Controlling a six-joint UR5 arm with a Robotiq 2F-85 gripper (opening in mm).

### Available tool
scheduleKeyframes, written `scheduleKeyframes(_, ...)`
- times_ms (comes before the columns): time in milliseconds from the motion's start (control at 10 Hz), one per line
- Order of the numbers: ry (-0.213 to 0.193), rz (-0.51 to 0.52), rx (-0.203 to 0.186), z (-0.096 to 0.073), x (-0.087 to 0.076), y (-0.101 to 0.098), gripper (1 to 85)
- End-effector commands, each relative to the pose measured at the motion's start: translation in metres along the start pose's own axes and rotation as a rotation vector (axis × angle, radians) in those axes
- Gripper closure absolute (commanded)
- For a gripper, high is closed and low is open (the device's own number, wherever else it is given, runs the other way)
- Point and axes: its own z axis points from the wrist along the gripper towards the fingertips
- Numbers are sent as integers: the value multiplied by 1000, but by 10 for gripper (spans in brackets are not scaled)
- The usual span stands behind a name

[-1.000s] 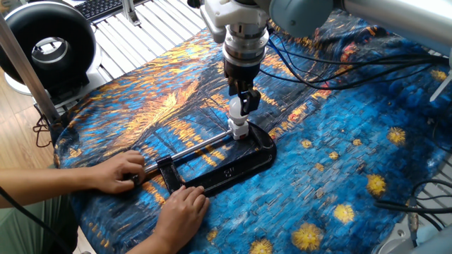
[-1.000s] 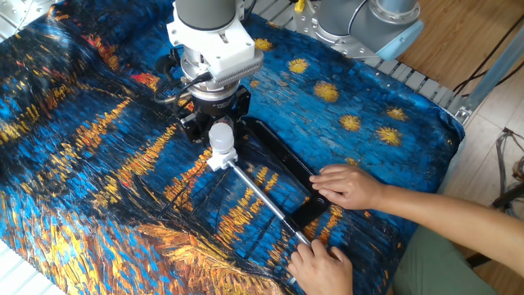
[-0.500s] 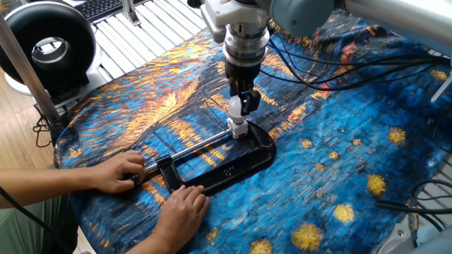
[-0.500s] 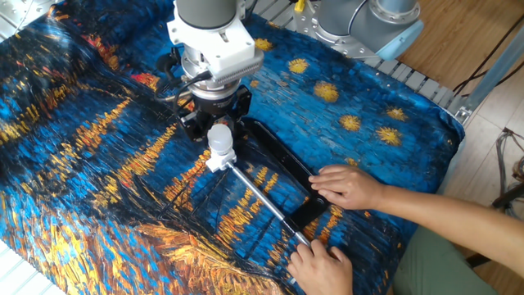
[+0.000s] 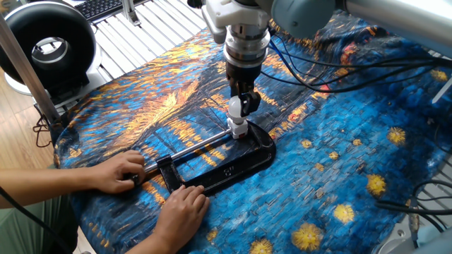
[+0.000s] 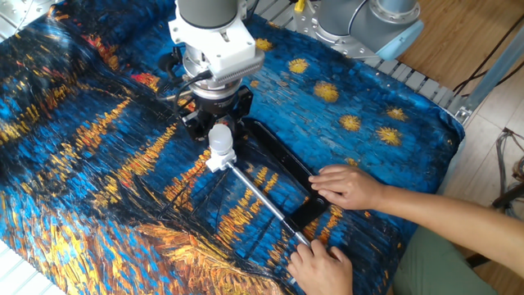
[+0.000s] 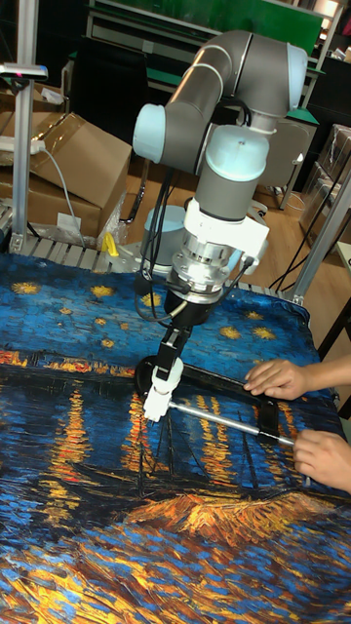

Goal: Install the light bulb by rotating it

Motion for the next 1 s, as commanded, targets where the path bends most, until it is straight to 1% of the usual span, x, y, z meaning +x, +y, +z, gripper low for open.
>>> scheduleKeyframes(0,-14,13,-1,-1,-4,2,303)
scheduleKeyframes(600,-16,20,11,0,-4,-1,363)
scheduleKeyframes(900,-18,54,17,0,-4,0,383)
